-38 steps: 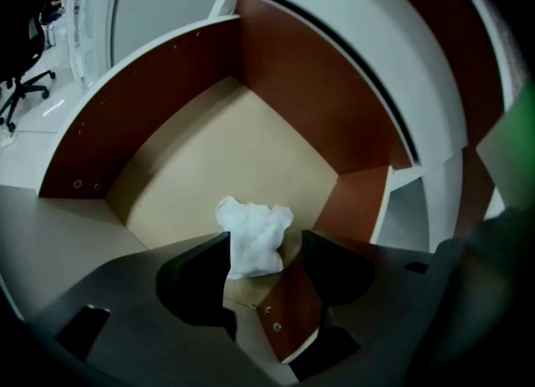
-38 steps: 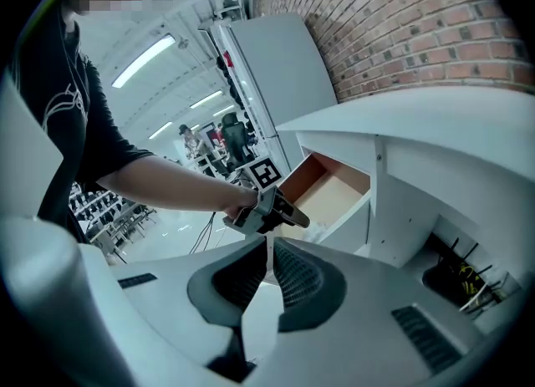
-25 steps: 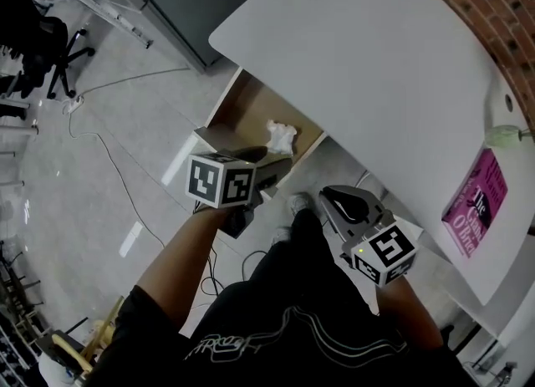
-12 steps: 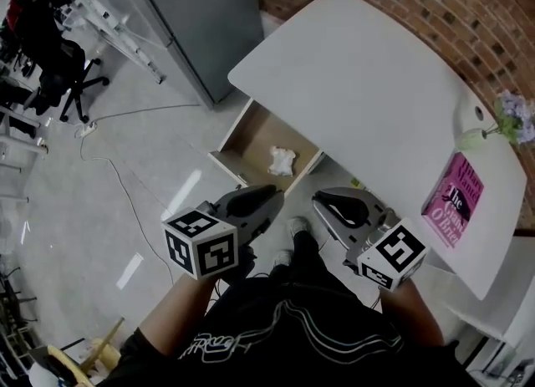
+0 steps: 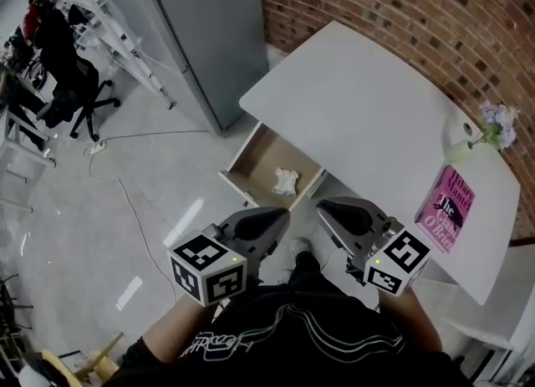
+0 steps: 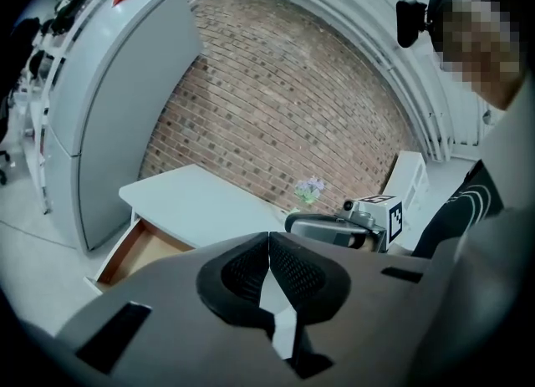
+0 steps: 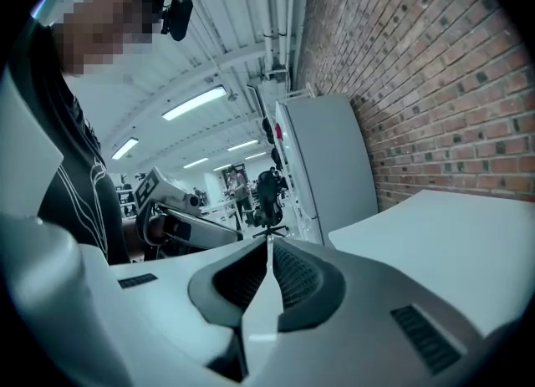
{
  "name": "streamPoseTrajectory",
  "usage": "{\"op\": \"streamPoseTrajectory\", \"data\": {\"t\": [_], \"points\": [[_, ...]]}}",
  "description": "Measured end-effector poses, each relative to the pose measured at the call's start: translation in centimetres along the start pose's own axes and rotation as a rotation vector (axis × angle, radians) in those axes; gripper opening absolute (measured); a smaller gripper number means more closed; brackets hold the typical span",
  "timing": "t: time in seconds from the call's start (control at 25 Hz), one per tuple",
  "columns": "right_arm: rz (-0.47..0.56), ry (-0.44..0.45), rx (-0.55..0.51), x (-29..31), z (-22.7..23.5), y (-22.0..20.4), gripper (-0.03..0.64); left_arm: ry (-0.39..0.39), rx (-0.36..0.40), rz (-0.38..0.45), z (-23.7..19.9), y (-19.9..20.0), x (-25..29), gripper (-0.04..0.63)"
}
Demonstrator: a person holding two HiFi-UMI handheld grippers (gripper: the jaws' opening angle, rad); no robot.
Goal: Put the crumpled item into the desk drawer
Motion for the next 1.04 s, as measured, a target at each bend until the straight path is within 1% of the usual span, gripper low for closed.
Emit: {"op": "streamPoseTrajectory", "data": {"t": [0.2, 0.32, 0.52, 1.04], "points": [[0.035, -0.023, -0.027, -0.5, -0.6, 0.9, 0.052, 0.013, 0.027, 0.001, 0.3, 0.7, -0.9, 0.021], [0.040, -0.031, -0.020, -1.0, -0.3, 0.4, 0.052, 0.019, 0.013, -0.002, 0.2, 0.3, -0.3, 0.021], [0.031, -0.055, -0.002, -1.0, 0.4, -0.3, 0.052, 0.016, -0.001, -0.029, -0.4, -0.5, 0.5, 0.021], [0.018, -0.060, 0.015, -0.4, 2.3, -1.1, 0.052, 0.013, -0.028, -0.064, -1.6, -1.3, 2.9, 0.021]]}}
Point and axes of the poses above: the fingertips, and each gripper's own axes: x forward along the fingers, z to its right, y out of its top, the point moved 7 cm from there along -x, backward along the fingers, and after that the axes turned 7 degrees about y, right-handed, at the moved point
